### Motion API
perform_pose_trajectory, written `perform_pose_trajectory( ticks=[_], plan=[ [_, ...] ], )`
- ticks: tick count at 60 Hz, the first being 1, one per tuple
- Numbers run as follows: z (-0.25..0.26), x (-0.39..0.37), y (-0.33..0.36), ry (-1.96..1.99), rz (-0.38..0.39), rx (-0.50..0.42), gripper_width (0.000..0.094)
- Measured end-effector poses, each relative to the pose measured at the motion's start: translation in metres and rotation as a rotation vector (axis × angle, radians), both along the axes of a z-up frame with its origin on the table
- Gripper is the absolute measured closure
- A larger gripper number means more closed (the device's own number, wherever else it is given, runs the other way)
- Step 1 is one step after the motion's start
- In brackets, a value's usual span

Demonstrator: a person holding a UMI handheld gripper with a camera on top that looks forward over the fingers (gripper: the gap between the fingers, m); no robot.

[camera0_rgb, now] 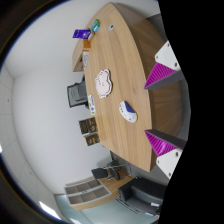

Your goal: Arrange mouse

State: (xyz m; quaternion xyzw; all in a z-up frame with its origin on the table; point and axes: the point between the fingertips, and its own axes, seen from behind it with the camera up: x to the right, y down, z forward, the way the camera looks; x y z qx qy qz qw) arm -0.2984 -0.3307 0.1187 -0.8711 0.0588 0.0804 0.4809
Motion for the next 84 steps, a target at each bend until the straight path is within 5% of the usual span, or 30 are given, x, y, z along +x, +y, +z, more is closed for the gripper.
perform_pose_trajectory(
  ticks=[30,42,50,53,66,74,84],
  plan=[
    [-0.122,-0.049,0.154,-0.030,0.042,-0.146,0.0113],
    [-0.125,-0.047,0.224,-0.054,0.090,-0.111,0.0123],
    [-0.132,-0.055,0.267,-0.132,0.172,-0.122,0.0211],
    [-0.132,-0.053,0.273,-0.168,0.169,-0.131,0.0339],
    [-0.135,-0.059,0.281,-0.151,0.139,-0.198,0.0547],
    [-0.126,-0.062,0.281,-0.134,0.101,-0.243,0.0575],
    [-0.070,-0.015,0.322,-0.114,0.009,-0.165,0.0575]
  ],
)
